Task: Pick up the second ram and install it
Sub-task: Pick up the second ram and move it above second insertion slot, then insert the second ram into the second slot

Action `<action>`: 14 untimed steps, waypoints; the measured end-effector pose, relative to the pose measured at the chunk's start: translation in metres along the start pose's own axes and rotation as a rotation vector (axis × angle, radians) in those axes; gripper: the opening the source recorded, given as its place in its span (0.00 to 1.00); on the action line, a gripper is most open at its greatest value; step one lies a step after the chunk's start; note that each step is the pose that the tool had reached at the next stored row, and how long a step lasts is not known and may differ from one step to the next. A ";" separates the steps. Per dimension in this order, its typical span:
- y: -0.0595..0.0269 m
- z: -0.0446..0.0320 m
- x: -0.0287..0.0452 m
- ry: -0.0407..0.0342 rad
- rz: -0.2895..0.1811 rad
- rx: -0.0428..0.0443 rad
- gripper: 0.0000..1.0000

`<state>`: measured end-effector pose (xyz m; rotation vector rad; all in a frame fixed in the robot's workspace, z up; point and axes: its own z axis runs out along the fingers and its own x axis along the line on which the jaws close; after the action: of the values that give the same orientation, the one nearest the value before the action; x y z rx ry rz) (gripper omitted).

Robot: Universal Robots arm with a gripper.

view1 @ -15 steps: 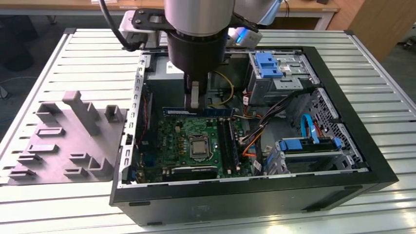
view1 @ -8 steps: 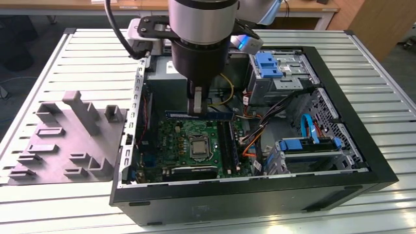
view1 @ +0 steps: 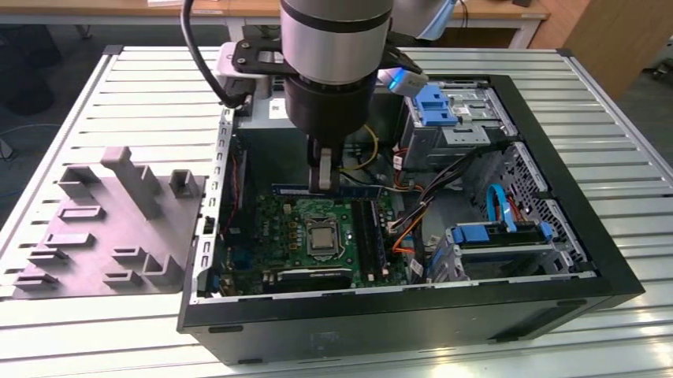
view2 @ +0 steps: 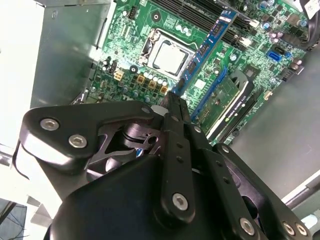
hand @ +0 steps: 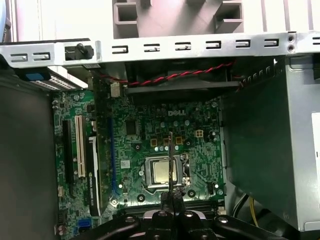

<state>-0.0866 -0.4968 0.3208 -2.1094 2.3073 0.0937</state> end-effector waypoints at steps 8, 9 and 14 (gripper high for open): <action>0.0003 0.0032 -0.0047 0.0007 -0.024 -0.0012 0.12; 0.0003 0.0032 -0.0047 0.0008 -0.024 -0.0012 0.12; 0.0003 0.0032 -0.0047 0.0007 -0.024 -0.0012 0.12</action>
<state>-0.0866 -0.4919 0.3178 -2.1377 2.2818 0.0941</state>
